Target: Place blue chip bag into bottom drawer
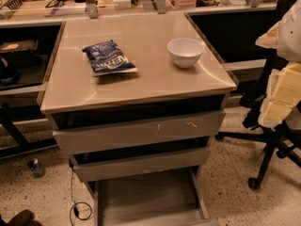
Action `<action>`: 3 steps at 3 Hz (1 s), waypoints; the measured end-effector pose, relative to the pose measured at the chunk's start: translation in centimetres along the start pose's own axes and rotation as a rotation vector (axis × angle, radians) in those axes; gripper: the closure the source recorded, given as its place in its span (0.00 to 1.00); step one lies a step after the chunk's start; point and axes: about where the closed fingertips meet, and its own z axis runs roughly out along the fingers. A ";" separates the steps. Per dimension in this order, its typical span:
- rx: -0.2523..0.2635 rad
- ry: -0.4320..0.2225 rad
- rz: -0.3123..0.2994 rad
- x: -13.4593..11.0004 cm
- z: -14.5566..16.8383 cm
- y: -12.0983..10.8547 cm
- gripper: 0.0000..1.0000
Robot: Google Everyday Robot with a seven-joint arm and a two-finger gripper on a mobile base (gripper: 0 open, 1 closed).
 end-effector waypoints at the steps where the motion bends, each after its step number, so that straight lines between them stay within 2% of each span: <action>1: 0.000 0.000 0.000 0.0 0.0 0.0 0.00; 2: 0.024 -0.009 -0.041 -2.1 0.1 -1.0 0.00; 3: 0.035 -0.035 -0.100 -6.6 0.5 -2.6 0.00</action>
Offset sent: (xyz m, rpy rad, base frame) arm 0.0332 0.0395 0.0082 -0.0230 -0.0487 0.0836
